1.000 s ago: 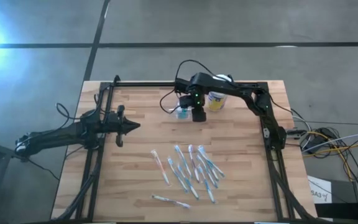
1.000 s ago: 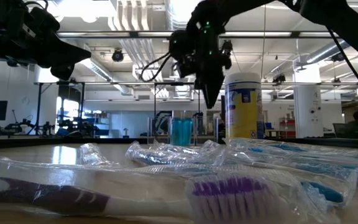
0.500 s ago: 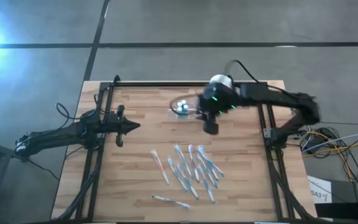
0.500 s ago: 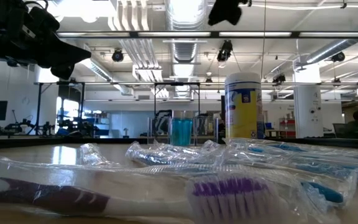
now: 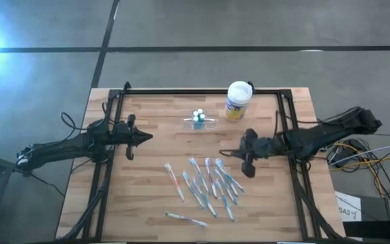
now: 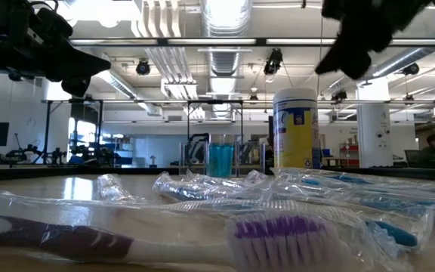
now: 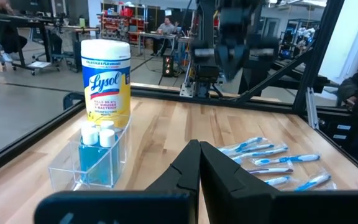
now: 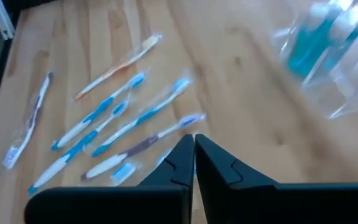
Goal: Pick & Place toothbrushing station
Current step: Put the blue toothbrush into the transparent toothbrush holder
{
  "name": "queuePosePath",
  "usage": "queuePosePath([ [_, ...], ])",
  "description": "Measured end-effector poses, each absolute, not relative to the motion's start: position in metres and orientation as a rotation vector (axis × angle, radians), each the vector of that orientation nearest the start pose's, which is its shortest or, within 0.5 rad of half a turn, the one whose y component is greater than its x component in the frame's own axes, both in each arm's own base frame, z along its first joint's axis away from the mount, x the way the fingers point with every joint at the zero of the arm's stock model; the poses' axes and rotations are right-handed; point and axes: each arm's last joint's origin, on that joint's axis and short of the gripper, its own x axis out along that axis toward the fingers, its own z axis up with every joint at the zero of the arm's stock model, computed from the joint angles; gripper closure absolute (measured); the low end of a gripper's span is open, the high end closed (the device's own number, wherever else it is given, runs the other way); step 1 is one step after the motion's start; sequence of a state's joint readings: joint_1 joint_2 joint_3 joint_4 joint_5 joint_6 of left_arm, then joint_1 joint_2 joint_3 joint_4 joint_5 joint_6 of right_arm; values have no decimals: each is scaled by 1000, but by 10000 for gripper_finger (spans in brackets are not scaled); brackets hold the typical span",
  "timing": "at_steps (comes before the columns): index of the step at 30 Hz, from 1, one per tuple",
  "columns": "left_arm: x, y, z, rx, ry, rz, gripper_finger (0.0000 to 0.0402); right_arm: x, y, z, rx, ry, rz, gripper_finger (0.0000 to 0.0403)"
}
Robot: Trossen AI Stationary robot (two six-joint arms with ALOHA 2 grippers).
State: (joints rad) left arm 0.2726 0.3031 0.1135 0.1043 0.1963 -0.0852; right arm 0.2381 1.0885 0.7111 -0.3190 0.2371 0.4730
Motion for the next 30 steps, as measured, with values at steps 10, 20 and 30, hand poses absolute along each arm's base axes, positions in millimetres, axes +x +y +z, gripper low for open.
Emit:
queuePosePath([
  [10, 113, 26, 187, -107, 80, 80, 392, 219, 52, 184, 510, 828, -137, 378],
  [20, 113, 26, 186, -108, 88, 80, 392, 270, 62, 185, 594, 1138, -308, 229],
  [30, 113, 26, 184, -110, 101, 79, 392, 322, 74, 175, 444, 1324, -361, 175],
])
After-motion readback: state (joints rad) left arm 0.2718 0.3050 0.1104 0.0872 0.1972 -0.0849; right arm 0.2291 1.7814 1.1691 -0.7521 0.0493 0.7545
